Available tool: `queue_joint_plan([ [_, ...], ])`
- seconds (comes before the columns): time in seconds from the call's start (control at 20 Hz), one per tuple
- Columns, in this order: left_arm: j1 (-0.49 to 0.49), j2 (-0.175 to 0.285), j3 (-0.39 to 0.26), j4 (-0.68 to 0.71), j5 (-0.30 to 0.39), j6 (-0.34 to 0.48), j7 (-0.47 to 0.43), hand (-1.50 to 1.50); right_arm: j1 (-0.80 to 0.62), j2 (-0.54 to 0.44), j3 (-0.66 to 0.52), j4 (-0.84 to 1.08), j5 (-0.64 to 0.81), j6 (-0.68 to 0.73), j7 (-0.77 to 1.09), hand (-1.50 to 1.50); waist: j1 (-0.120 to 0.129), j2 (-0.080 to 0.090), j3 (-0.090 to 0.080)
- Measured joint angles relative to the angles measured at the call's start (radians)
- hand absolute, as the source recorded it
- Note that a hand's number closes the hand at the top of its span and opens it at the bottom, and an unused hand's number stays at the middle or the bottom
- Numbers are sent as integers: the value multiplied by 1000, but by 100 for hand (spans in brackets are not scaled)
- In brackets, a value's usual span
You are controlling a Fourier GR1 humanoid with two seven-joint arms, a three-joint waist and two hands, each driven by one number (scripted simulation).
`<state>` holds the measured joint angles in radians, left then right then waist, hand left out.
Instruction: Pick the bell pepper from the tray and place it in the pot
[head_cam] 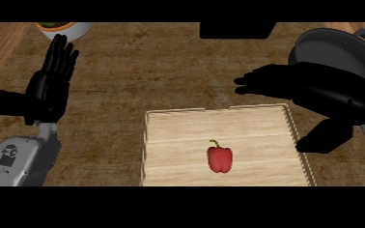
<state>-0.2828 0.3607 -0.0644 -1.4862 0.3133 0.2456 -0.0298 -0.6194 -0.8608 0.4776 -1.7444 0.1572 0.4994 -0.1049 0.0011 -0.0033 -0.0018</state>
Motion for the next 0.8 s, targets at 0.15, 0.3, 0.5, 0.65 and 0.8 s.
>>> queue_joint_plan([
  [0.15,-7,-10,-4,-1,-9,10,11,0,-26,11,67,-70,49,66,113,-150,0,-1,0],
  [0.3,-3,-11,-1,-14,-11,6,24,0,-63,73,113,-101,75,133,235,-150,4,0,0],
  [0.5,-5,-22,7,-1,-18,-6,12,0,-76,161,165,-120,119,203,379,-150,2,1,0],
  [0.65,10,-17,22,-7,-13,-26,11,0,-70,254,208,-108,152,236,490,-150,4,1,1],
  [0.8,15,-34,23,-2,-29,-29,-3,0,-41,299,215,-94,192,269,531,-150,2,2,1],
])
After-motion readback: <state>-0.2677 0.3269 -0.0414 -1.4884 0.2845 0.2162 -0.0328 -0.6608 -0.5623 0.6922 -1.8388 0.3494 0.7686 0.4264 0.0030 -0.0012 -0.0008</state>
